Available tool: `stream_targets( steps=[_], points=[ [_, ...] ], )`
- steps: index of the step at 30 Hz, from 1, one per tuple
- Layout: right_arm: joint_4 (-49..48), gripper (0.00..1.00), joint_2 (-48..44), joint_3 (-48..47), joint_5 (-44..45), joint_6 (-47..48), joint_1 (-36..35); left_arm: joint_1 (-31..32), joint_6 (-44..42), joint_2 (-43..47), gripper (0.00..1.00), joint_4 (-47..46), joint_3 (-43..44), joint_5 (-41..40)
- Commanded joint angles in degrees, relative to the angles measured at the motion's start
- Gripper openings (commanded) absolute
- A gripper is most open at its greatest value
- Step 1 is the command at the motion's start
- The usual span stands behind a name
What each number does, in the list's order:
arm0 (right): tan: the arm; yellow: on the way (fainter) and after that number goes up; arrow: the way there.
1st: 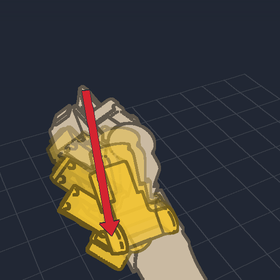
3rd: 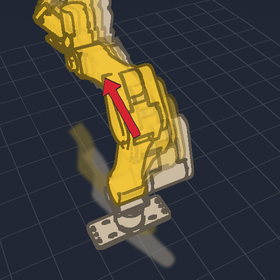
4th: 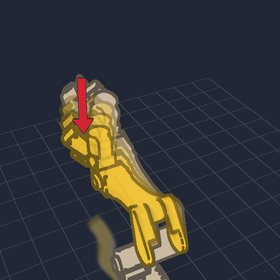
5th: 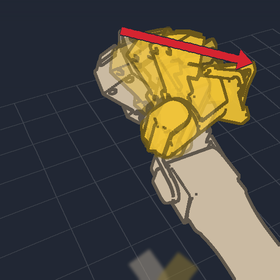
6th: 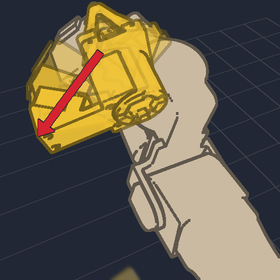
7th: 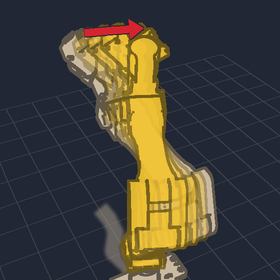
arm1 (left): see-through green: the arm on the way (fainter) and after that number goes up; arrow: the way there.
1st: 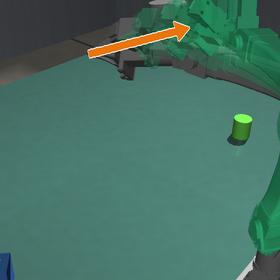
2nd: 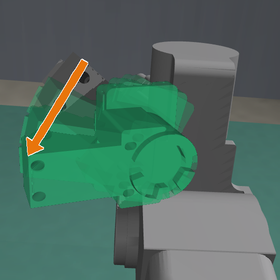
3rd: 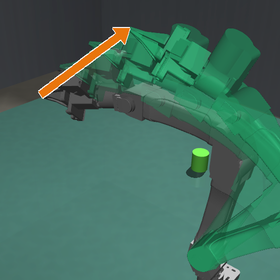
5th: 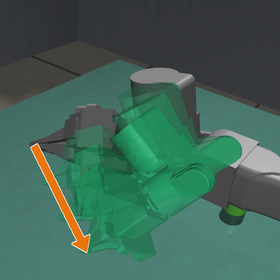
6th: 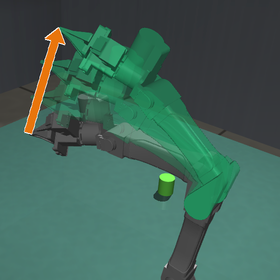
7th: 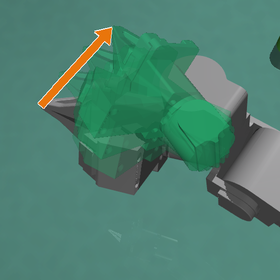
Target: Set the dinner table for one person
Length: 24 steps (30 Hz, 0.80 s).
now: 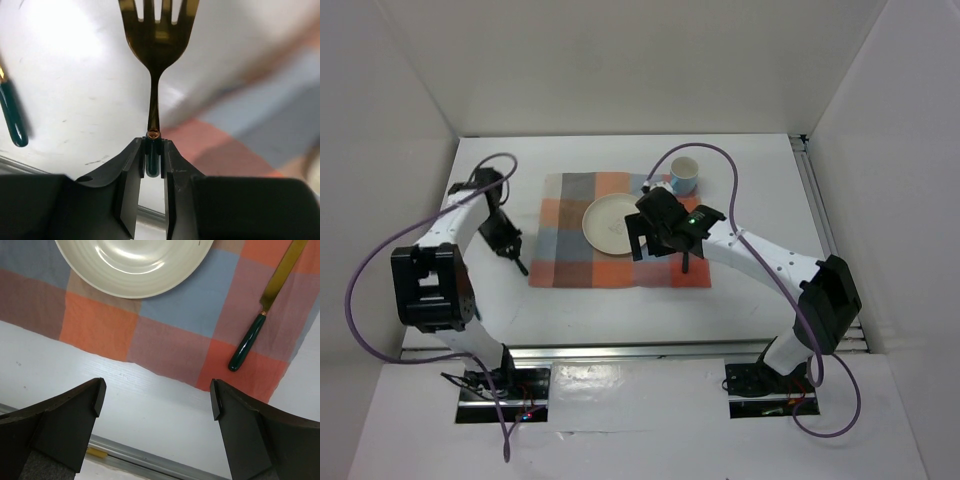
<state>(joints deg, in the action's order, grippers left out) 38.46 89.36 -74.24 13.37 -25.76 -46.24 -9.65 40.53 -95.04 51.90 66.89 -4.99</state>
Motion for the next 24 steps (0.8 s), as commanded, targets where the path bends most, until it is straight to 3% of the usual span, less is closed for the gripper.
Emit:
stream_targets(
  steps=[1, 3, 7, 20, 22, 24],
  points=[
    [-0.49, 0.99, -1.21, -2.32, 2.37, 0.53, 0.62, 9.36, -3.88, -0.57, 0.0, 4.6, 12.86, -6.15],
    [0.03, 0.99, -1.21, -2.32, 2.37, 0.53, 1.15, 16.28, -3.88, -5.47, 0.0, 7.67, 17.46, -10.45],
    [1.18, 0.99, -1.21, -2.32, 2.89, 0.53, 1.15, 23.26, -3.18, -14.69, 0.0, 10.58, 25.73, -12.41],
    [2.32, 0.99, -2.44, -2.32, 3.95, 0.53, 1.68, 25.91, -2.21, -31.16, 0.0, 11.12, 34.7, -15.4],
    [2.32, 0.99, -2.44, -2.32, 3.95, 0.53, 1.68, 25.91, -1.69, -32.65, 0.16, 13.04, 35.76, -16.89],
    [2.32, 0.99, -1.91, -2.32, 3.95, 0.53, 1.68, 27.05, -1.69, -33.28, 0.46, 13.84, 36.38, -17.59]
  ],
)
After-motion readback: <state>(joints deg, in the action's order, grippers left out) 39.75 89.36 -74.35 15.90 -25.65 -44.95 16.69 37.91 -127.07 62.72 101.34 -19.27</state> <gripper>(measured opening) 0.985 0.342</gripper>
